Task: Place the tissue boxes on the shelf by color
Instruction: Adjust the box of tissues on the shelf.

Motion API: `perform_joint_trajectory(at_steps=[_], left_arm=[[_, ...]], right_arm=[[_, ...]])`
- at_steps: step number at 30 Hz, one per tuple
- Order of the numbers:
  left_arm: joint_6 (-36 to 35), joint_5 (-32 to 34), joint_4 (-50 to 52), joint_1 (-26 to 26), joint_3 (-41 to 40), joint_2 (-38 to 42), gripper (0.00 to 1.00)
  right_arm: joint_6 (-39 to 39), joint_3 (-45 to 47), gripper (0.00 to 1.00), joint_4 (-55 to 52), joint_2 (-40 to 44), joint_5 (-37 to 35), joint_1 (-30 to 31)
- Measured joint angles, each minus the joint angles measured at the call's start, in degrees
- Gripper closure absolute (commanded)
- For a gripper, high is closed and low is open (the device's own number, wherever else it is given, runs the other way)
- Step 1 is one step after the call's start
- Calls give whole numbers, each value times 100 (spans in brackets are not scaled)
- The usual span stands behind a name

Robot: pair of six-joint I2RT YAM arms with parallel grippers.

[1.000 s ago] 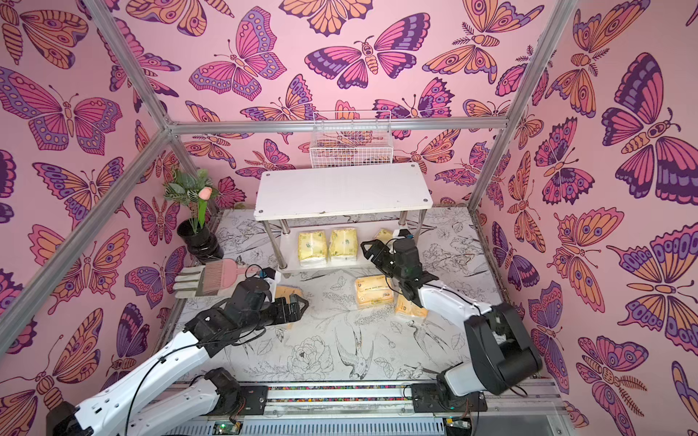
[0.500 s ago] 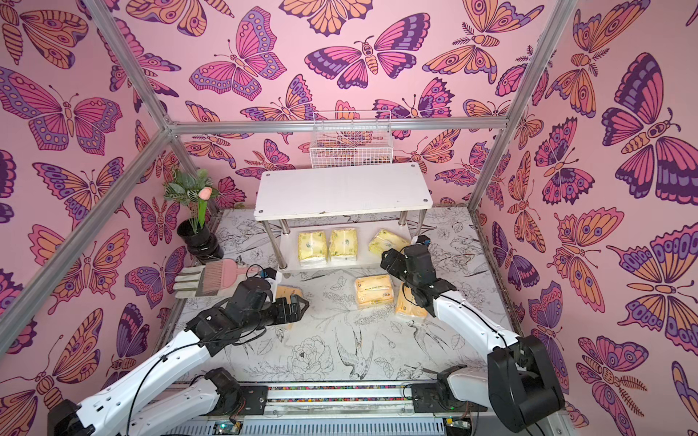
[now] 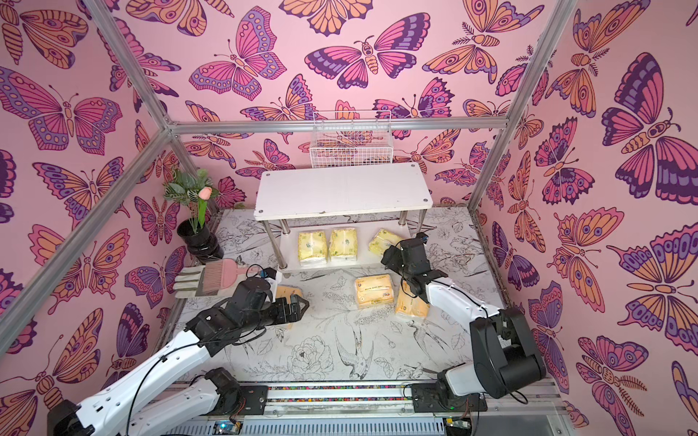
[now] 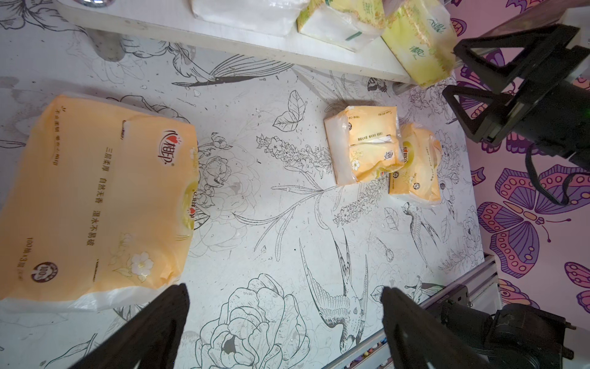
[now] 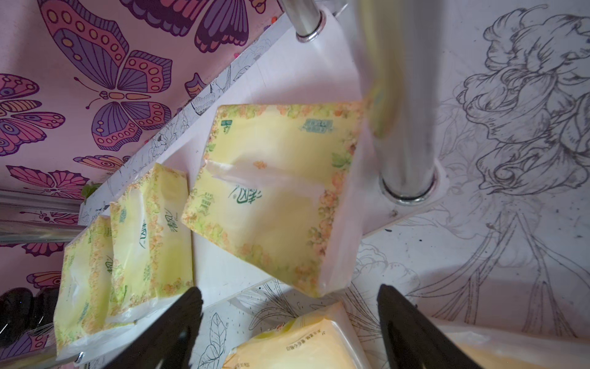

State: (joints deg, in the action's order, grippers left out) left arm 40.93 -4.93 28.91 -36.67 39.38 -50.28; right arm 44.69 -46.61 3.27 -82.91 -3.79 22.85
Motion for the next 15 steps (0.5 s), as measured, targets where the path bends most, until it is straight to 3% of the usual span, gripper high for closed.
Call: perform_joint_trajectory(at_steps=[15], left_arm=[[0,0,0,0,0,46,0]], right_arm=[[116,-179,13,184,-459,557,55]])
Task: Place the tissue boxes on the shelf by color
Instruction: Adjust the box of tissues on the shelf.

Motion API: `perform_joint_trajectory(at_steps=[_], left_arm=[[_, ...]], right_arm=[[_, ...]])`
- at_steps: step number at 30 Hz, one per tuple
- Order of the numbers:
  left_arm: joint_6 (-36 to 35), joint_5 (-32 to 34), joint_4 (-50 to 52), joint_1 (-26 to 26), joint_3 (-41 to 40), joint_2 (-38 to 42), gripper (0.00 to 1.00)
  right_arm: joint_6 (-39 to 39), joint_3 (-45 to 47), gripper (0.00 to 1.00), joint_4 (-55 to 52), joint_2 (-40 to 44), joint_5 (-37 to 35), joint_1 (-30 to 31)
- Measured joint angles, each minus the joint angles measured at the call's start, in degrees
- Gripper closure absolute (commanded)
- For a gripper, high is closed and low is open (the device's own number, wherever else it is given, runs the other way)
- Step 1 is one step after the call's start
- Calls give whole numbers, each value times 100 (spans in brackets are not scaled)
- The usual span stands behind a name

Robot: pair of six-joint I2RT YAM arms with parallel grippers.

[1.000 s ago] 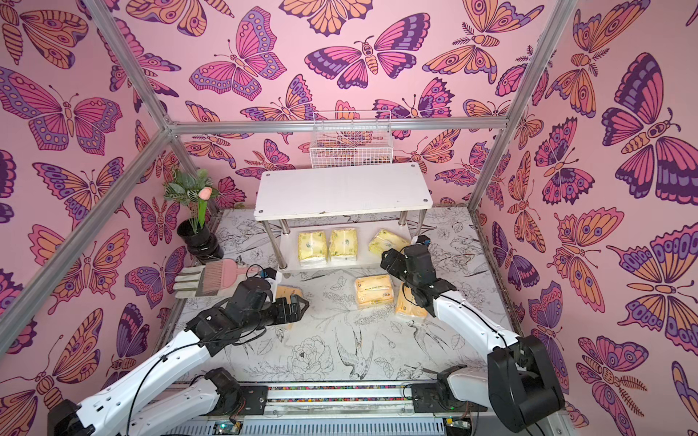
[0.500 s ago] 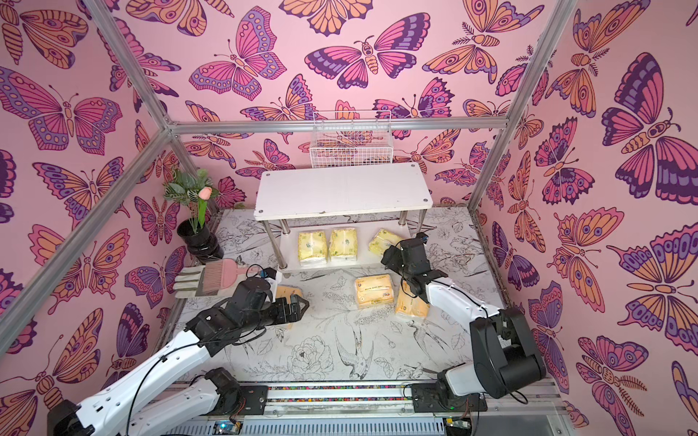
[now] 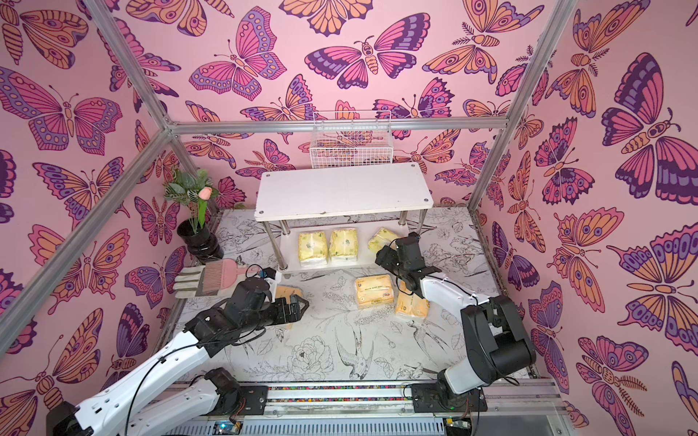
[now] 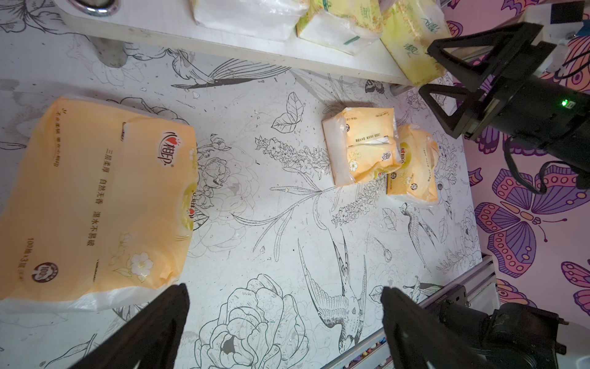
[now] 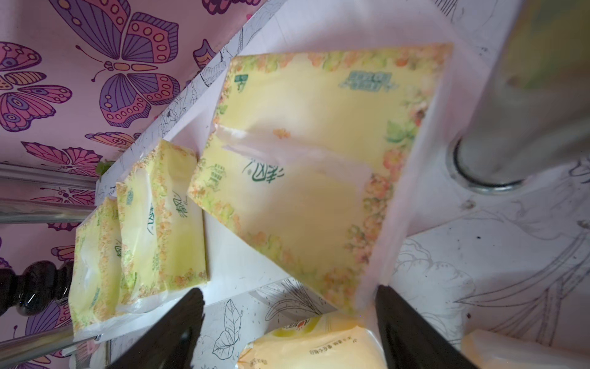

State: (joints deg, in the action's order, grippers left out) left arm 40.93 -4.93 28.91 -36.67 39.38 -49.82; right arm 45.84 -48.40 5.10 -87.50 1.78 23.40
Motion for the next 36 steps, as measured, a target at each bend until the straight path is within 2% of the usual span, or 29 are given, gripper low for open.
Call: perform_joint_trajectory(at_steps=[8,17,26,29,36], left_arm=[[0,0,0,0,0,26,0],[2,0,0,0,0,26,0],[2,2,0,0,0,35,0],[2,2,0,0,0,37,0],[0,2,0,0,0,22,0]], right_arm=[[103,-243,13,175,-186,35,111],[219,-669,14,389,-678,26,588],[236,-748,14,457,-778,42,822],[225,-745,13,422,-697,-15,826],[-109,-730,11,256,166,-605,660]])
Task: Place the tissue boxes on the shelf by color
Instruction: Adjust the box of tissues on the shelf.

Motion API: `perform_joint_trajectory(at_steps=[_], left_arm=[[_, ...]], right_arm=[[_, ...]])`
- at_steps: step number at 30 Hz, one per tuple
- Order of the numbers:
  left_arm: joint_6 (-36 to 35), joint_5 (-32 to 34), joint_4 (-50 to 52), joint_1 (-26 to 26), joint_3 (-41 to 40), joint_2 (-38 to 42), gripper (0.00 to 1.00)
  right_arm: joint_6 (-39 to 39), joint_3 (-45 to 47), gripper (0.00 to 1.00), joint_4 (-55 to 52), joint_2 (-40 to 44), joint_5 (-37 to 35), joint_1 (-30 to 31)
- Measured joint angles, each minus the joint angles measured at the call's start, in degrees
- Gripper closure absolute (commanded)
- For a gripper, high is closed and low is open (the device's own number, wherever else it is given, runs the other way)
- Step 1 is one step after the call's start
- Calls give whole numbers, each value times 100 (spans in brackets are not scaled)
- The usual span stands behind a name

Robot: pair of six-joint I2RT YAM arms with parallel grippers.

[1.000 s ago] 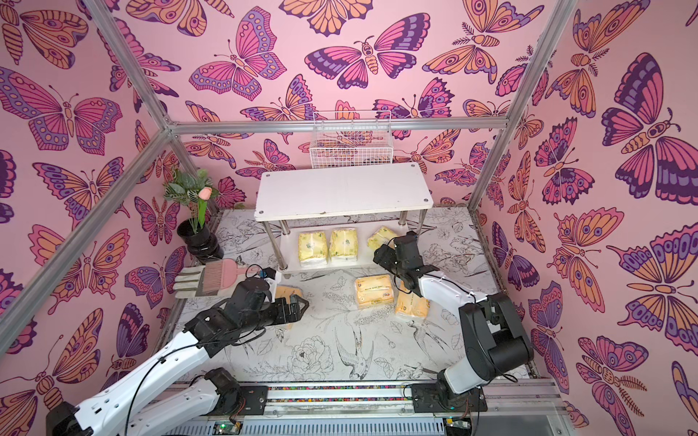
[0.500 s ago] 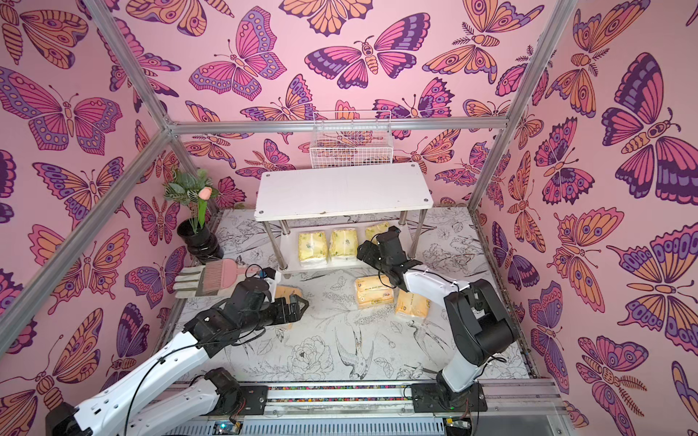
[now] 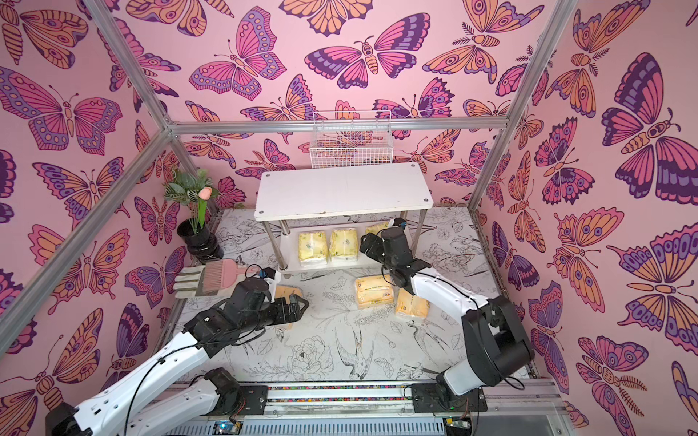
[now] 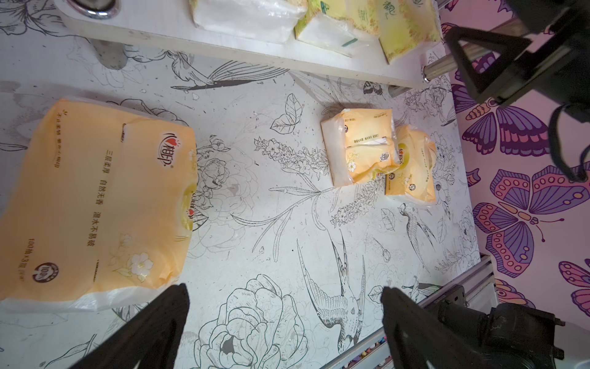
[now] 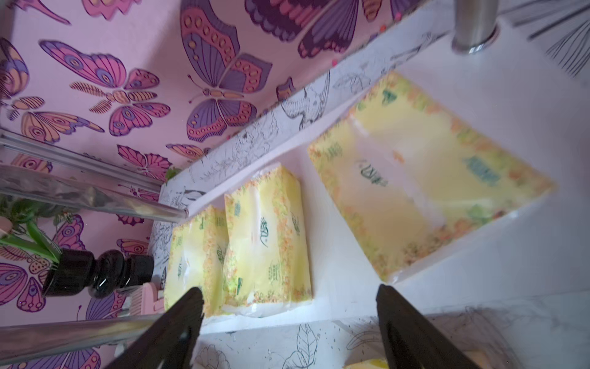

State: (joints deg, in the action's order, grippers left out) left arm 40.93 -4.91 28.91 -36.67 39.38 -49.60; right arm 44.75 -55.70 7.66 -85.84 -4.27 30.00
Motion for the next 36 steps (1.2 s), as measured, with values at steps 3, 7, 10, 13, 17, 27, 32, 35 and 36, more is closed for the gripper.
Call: perform_joint_trajectory(at_steps=[3,7,10,13,17,27,32,35,36], left_arm=[[0,0,0,0,0,-24,0],[0,-2,0,0,0,-37,0],[0,-2,0,0,0,-33,0],[0,-2,0,0,0,0,0],[0,-2,0,0,0,31,0],[0,-4,0,0,0,42,0],[0,-2,2,0,0,83,0],[0,-2,2,0,0,116,0],[0,-2,2,0,0,118,0]], right_arm=[[-201,-214,11,-186,-11,-267,-173],[-452,-516,12,-424,-269,-588,-280],[-649,-726,11,-544,-577,-855,-295],[-809,-850,11,-629,-828,-1104,-297],[-960,-1067,11,-728,-1106,-1379,-299],[-1156,-1840,11,-970,-1950,-1633,-378],[-1204,-1939,12,-1139,-2138,-1591,-407],[-1200,-1939,12,-1193,-2138,-1515,-415],[-1196,-1939,12,-1207,-2138,-1486,-415]])
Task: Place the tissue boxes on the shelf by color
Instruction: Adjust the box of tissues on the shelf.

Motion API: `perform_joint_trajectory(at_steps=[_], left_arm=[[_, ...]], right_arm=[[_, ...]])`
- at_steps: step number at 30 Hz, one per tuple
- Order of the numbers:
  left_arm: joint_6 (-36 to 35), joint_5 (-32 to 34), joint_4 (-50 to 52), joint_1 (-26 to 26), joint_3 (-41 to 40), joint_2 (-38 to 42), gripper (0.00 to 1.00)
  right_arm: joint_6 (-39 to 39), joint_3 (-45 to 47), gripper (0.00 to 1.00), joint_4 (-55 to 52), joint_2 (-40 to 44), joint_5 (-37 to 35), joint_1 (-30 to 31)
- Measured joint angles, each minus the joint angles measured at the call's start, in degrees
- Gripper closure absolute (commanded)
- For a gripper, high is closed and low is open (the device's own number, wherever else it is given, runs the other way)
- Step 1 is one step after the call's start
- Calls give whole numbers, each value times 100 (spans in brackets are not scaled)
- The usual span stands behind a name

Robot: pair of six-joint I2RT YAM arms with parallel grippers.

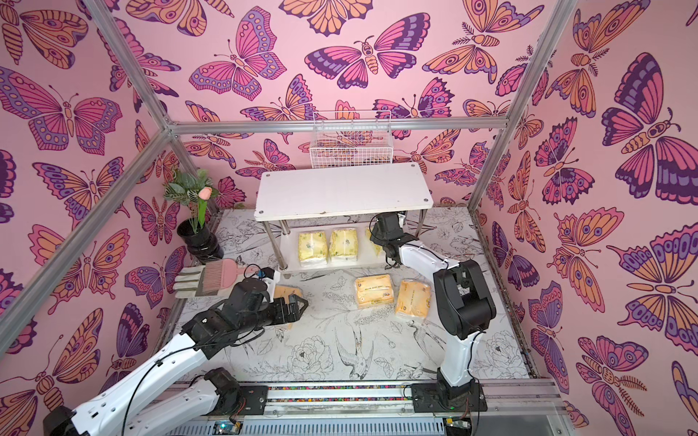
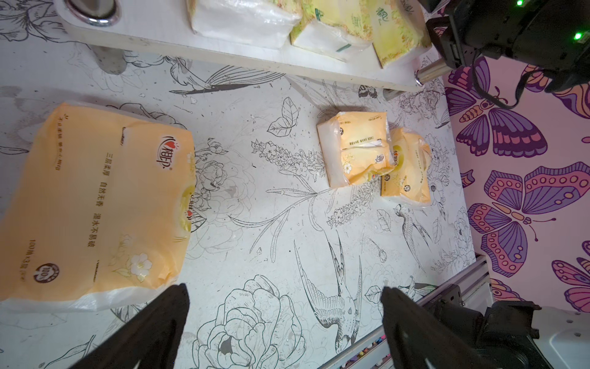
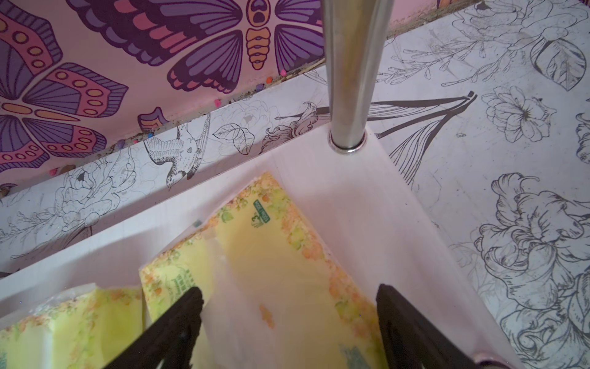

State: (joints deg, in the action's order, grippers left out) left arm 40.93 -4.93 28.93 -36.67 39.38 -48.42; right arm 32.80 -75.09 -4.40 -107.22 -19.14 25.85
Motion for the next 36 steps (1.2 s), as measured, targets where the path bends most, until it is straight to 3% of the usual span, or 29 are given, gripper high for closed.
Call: perform_joint_trajectory(at_steps=[16,36], left_arm=[[2,0,0,0,0,0,0],[2,0,0,0,0,0,0]], right_arm=[[306,693,13,203,369,422,2],[688,789,13,229,479,490,136]])
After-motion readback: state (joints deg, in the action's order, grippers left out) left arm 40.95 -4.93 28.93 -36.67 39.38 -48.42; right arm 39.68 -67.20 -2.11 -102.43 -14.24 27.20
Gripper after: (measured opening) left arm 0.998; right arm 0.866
